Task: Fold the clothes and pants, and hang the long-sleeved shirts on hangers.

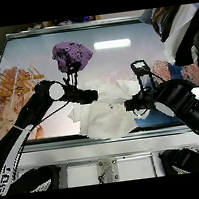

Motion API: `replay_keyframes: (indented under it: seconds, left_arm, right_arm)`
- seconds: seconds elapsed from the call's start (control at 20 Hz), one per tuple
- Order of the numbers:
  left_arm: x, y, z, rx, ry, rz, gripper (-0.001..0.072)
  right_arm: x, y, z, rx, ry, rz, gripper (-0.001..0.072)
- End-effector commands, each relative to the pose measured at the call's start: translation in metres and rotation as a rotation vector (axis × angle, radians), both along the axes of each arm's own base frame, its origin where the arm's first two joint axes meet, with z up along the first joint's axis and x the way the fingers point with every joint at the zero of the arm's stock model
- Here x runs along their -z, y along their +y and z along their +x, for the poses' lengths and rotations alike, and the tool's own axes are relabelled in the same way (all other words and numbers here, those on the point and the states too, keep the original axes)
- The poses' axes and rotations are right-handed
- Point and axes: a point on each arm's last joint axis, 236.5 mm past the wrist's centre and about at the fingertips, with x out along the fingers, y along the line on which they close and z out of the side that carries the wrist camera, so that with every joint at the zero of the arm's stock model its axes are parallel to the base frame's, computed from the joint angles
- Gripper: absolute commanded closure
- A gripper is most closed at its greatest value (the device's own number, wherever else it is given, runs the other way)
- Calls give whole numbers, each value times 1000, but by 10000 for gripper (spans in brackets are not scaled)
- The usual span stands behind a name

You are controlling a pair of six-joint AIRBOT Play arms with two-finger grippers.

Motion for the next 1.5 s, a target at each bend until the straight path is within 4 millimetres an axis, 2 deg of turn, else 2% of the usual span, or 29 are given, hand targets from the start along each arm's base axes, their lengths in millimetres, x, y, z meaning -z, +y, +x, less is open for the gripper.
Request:
replay_keyframes:
  seconds: [0.0, 0.05, 0.1, 0.25, 0.35, 0.55, 0.7, 0.85, 1.05, 1.35, 1.45]
  left_arm:
    - [-27, -15, 24, -27, -121, -73, 594]
    - [-31, -13, 28, -26, -145, -63, 255]
    - [-37, -11, 31, -21, -167, -50, 26]
    - [-56, -8, 34, -1, -211, -30, 18]
    - [-60, -10, 23, 17, -224, -38, 19]
    - [-47, -13, -7, 40, -248, -59, 19]
    - [-42, -18, -21, 55, -284, -85, 19]
    - [-35, -12, -23, 76, -321, -25, 19]
    - [-39, -13, -18, 126, -392, 8, 19]
    - [-11, -26, -46, 312, -422, 79, 18]
    - [-9, -29, -43, 305, -452, 63, 18]
  right_arm:
    - [-4, 6, 5, 50, -46, 75, 691]
    - [-4, 7, 6, 54, -50, 82, 692]
    - [-4, 7, 7, 55, -53, 85, 692]
    - [-6, 10, 9, 73, -61, 105, 691]
    - [-10, 8, 12, 88, -65, 115, 692]
    - [-19, -6, 30, 136, -35, 185, 692]
    - [-9, -13, 43, 165, 27, 227, 692]
    - [-4, -17, 47, 162, 41, 217, 692]
    - [-3, -17, 45, 164, 50, 215, 691]
    - [-3, -17, 45, 164, 50, 215, 692]
    - [-3, -15, 44, 163, 55, 225, 691]
